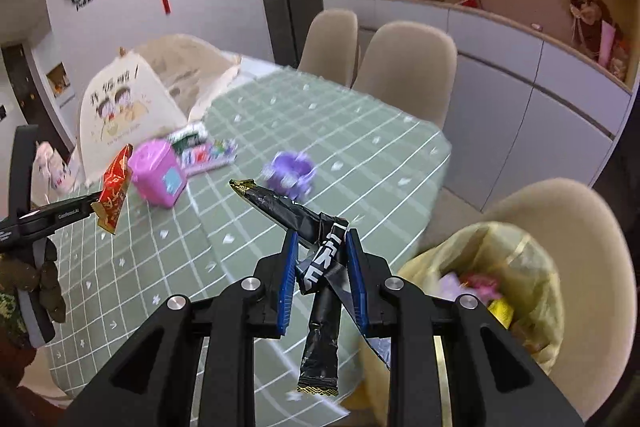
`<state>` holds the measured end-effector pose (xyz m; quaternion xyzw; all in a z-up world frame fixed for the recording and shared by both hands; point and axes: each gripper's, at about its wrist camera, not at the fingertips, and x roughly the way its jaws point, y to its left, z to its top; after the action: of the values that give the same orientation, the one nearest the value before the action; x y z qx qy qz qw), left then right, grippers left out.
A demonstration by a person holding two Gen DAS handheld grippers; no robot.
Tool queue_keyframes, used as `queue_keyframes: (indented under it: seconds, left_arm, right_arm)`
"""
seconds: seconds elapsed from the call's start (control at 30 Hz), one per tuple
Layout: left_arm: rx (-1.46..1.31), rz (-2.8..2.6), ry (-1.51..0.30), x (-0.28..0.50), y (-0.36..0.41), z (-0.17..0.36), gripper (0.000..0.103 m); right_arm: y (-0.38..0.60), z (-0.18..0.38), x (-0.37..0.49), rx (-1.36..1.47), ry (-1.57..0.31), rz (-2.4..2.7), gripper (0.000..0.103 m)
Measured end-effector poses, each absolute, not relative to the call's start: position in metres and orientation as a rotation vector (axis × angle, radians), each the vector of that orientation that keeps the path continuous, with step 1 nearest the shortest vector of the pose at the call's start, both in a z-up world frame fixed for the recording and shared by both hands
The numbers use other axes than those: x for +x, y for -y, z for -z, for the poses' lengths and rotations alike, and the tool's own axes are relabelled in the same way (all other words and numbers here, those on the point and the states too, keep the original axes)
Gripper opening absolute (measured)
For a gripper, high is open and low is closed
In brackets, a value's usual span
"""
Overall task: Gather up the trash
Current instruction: 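Carry the red and black wrappers over the trash bag and release them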
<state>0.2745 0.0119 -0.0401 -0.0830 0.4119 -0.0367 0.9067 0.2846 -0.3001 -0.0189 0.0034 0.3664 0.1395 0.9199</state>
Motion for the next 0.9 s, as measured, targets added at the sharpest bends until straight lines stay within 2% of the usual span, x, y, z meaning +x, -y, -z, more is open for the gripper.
queue_keyframes:
  seconds: [0.23,0.47,0.63,0.67,0.7,0.73,0.77,0.8,0.83,0.9]
  left_arm:
    - [-0.100,0.303,-0.829,0.300,0.105,0.021,0.002]
    - [0.004,0.580,-0.905,0.315,0.236,0.053,0.003]
    - [0.081,0.663,-0.967,0.320,0.294,0.080,0.005]
    - [0.105,0.675,-0.975,0.322,0.305,0.085,0.008]
    - [0.119,0.682,-0.981,0.323,0.311,0.089,0.021]
    - [0.128,0.696,-0.993,0.325,0.318,0.093,0.043]
    - [0.126,0.715,-1.004,0.326,0.323,0.096,0.052]
    - [0.124,0.725,-1.010,0.328,0.324,0.097,0.068]
    - [0.123,0.725,-1.009,0.328,0.324,0.098,0.076]
    - [0.112,0.711,-1.015,0.328,0.322,0.099,0.079]
  right_arm:
    - [0.384,0.008,0.286,0.052,-0.702,-0.183,0.024]
    - [0.472,0.013,0.271,0.089,-0.704,-0.031,0.024]
    - [0.507,0.027,0.264,0.123,-0.715,0.017,0.024]
    - [0.510,0.030,0.264,0.128,-0.719,0.019,0.024]
    - [0.511,0.033,0.266,0.132,-0.724,0.019,0.024]
    - [0.514,0.035,0.265,0.136,-0.730,0.018,0.024]
    - [0.515,0.040,0.265,0.140,-0.738,0.014,0.024]
    - [0.515,0.045,0.267,0.144,-0.746,0.011,0.024]
    - [0.516,0.047,0.267,0.147,-0.752,0.007,0.024]
    - [0.514,0.057,0.271,0.157,-0.774,-0.004,0.024]
